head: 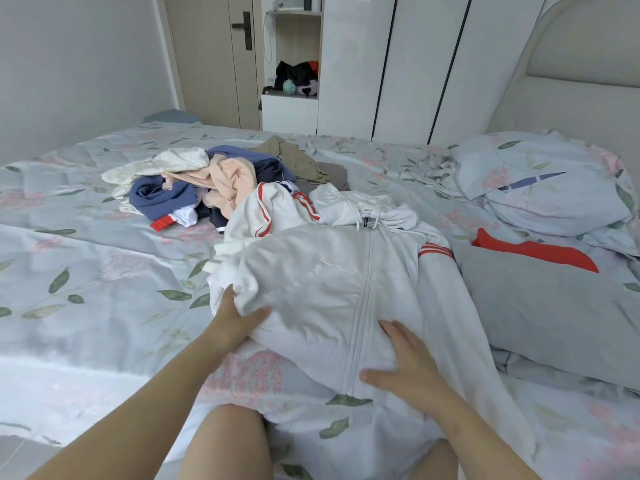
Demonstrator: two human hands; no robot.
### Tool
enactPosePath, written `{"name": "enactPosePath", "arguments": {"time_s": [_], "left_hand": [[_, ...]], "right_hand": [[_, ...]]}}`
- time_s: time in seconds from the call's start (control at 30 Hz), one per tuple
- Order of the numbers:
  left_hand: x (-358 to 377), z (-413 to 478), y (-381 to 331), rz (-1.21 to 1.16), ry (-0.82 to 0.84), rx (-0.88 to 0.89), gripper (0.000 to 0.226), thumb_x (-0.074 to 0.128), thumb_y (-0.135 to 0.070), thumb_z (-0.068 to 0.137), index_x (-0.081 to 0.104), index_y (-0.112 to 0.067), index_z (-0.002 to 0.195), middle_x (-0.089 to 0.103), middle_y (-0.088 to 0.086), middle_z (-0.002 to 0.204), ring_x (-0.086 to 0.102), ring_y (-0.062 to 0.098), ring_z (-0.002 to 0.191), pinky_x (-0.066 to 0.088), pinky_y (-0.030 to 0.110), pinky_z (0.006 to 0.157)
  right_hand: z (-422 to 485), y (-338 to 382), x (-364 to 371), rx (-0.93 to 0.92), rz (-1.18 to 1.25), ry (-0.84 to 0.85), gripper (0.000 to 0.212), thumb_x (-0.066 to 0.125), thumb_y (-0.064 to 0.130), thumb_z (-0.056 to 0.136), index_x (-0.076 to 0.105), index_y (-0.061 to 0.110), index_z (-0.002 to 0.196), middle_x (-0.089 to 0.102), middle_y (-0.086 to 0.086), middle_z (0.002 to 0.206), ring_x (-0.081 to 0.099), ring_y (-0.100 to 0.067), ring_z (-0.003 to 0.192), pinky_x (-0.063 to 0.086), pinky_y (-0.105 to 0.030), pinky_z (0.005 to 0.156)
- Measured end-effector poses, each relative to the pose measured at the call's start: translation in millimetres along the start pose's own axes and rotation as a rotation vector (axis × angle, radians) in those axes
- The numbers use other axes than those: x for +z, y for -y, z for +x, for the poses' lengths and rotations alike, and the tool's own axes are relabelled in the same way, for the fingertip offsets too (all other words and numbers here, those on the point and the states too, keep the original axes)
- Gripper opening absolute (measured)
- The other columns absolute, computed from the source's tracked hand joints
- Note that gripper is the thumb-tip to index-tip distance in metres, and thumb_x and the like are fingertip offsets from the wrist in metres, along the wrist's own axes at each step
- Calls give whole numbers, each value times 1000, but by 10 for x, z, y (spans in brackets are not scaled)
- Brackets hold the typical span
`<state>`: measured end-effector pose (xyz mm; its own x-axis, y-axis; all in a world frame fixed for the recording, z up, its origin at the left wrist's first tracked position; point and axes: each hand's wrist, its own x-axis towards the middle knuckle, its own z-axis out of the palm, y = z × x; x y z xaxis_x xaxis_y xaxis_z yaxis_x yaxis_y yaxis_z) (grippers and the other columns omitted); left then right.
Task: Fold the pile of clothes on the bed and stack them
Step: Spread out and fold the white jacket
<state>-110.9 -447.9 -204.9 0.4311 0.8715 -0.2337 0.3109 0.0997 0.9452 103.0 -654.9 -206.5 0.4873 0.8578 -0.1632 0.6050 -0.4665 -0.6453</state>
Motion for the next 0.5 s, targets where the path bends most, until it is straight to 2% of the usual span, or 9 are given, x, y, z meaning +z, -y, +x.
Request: {"name": "enactPosePath", "arguments": {"time_s": [0.07, 0.1, 0.17, 0.2, 0.27, 0.3, 0.37, 0.43, 0.5], "left_hand": [[38, 1, 28, 83, -14, 33, 108, 76, -54, 59, 17, -31, 147, 37, -5, 141, 42, 22, 124, 42, 41, 100], [53, 18, 11, 102, -81, 30, 111, 76, -57, 55, 17, -33, 147, 35, -1, 144, 41, 25, 126, 41, 45, 102], [73, 82, -29, 196, -306, -12, 106, 77, -51, 63, 16, -33, 148, 25, 7, 151, 32, 34, 134, 34, 51, 106], [98, 102, -48, 240, -395, -52, 101, 77, -46, 69, 15, -34, 148, 18, 9, 153, 25, 36, 137, 31, 53, 107], [150, 106, -107, 253, -454, -124, 96, 76, -40, 74, 14, -37, 148, 11, 10, 154, 18, 36, 138, 29, 54, 104], [174, 100, -134, 235, -460, -151, 92, 75, -37, 76, 16, -38, 147, 12, 10, 153, 19, 36, 137, 32, 52, 100], [178, 140, -119, 196, -443, -215, 76, 70, -31, 80, 29, -32, 143, 21, 13, 146, 30, 37, 127, 38, 44, 86], [141, 178, -98, 193, -378, -209, 52, 64, -25, 85, 45, -15, 132, 40, 19, 131, 44, 36, 109, 43, 40, 81], [124, 182, -113, 109, -354, -156, 36, 57, -19, 90, 52, -1, 121, 54, 20, 111, 50, 34, 96, 46, 42, 83]], "right_hand": [[-114, -68, 46, -61, 68, -19, 102, 80, 42, 69, 11, 42, 144, -3, 21, 151, 2, -2, 142, 12, -23, 114], [-166, -107, 54, -82, 102, -25, 105, 82, 39, 68, 7, 47, 141, -10, 27, 146, -2, 3, 139, 12, -21, 111], [-256, -145, 52, -76, 94, -8, 110, 83, 39, 66, 0, 49, 138, -23, 31, 140, -6, 8, 133, 13, -19, 109], [-280, -159, 62, -53, 73, -8, 113, 83, 40, 66, -3, 47, 140, -26, 30, 141, -7, 9, 132, 15, -20, 110], [-316, -141, 92, 17, 55, -87, 117, 82, 40, 67, -4, 41, 146, -27, 19, 149, -7, 4, 137, 17, -24, 112], [-324, -127, 113, 66, 62, -156, 118, 82, 39, 66, -3, 37, 148, -22, 11, 154, -4, -2, 142, 18, -26, 112], [-329, -105, 153, 149, 83, -266, 117, 83, 38, 65, 2, 30, 150, 3, -2, 156, 14, -17, 143, 25, -30, 110], [-323, -93, 149, 204, 152, -291, 109, 82, 32, 68, 12, 22, 150, 32, -4, 147, 37, -22, 131, 36, -30, 99], [-323, -52, 76, 239, 345, -296, 86, 77, 18, 76, 28, 16, 146, 50, -2, 134, 52, -18, 113, 41, -25, 85]]}}
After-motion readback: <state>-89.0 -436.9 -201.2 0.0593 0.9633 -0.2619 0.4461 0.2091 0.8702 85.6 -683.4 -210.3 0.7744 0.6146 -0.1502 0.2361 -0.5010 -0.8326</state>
